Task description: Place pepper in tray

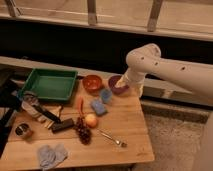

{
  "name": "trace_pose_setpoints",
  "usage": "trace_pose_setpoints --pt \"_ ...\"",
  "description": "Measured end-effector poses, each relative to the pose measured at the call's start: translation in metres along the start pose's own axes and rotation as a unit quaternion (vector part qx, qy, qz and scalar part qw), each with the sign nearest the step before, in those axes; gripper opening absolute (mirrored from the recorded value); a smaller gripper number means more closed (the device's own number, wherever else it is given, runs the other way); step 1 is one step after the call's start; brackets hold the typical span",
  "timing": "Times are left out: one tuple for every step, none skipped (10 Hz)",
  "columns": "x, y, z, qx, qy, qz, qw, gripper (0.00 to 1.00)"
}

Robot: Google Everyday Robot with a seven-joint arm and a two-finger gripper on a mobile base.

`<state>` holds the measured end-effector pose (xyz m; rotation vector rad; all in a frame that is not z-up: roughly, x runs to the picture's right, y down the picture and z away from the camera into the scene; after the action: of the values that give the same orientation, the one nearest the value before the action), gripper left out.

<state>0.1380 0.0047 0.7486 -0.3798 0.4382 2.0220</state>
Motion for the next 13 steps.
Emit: trace_pose_setpoints --pt "0.000 0.000 0.000 0.000 0.000 0.000 1.0000 0.78" --pt "0.000 0.000 0.000 0.000 0.000 0.000 1.0000 0.78" --pt "0.000 0.000 0.000 0.000 0.000 0.000 1.0000 0.78" --pt "0.000 0.000 0.000 0.000 0.000 0.000 1.0000 0.78" --pt "0.000 0.000 0.000 0.000 0.000 0.000 1.0000 0.78" --pt "0.000 0.000 0.000 0.000 0.000 0.000 1.0000 0.78" --pt "0.000 0.000 0.000 0.000 0.000 0.000 1.0000 0.78" --pt "0.000 0.000 0.000 0.000 0.000 0.000 1.0000 0.78" --pt "0.001 0.000 0.001 0.002 0.000 -0.003 1.0000 0.78" --pt "0.002 0.001 0.002 0.011 -0.003 -0.018 0.9998 0.78" --pt "0.007 0.012 0.003 0.014 0.000 -0.036 0.9992 0.78" --pt "0.012 0.026 0.006 0.017 0.001 -0.056 0.9983 0.78" --pt "0.018 0.045 0.009 0.020 0.001 -0.079 0.9966 0.78"
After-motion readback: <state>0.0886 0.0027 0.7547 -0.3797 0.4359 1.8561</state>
